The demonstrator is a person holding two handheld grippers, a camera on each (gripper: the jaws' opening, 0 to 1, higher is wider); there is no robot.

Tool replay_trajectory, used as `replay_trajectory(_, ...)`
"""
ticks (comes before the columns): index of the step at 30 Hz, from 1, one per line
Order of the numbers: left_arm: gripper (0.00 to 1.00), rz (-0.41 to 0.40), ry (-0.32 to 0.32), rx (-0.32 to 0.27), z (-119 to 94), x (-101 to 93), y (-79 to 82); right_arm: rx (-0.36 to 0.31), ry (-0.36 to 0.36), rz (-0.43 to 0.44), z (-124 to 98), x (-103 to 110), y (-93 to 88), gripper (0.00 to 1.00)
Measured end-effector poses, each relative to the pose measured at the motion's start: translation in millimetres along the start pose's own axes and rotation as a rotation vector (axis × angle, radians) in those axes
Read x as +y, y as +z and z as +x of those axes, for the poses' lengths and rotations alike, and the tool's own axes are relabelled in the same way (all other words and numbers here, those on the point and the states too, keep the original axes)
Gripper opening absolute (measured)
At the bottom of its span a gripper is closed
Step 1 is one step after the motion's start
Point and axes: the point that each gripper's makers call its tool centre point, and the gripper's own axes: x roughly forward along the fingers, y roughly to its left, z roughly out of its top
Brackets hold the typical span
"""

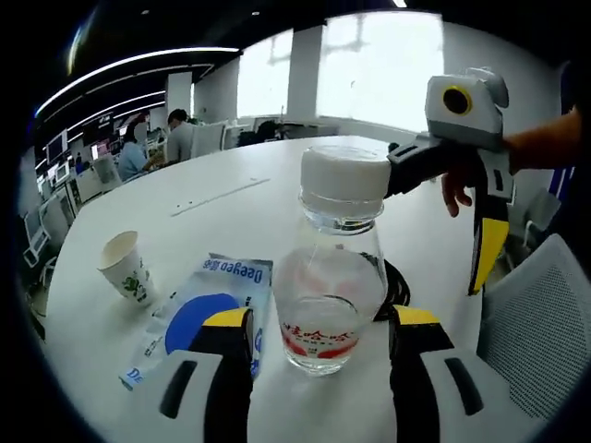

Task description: Arrange the tabletop items into an orderly group along one side of the table until the central work area is clear of visible clutter.

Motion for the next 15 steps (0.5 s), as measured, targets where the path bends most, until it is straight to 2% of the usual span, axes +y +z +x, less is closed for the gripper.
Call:
replay_trajectory(7, 0.49, 0.022, 0.004, -0.021, 7.1, 2.1, 9.6, 0.003, -0.064, 0.032, -12.9, -13.6, -10.1, 0.82)
replay_trajectory(15, 0.46, 0.052, -0.027, -0.023, 12.7, -1.7, 10.7, 0.012, -0.124, 0.065, -27.2, -23.5, -21.8, 0.82)
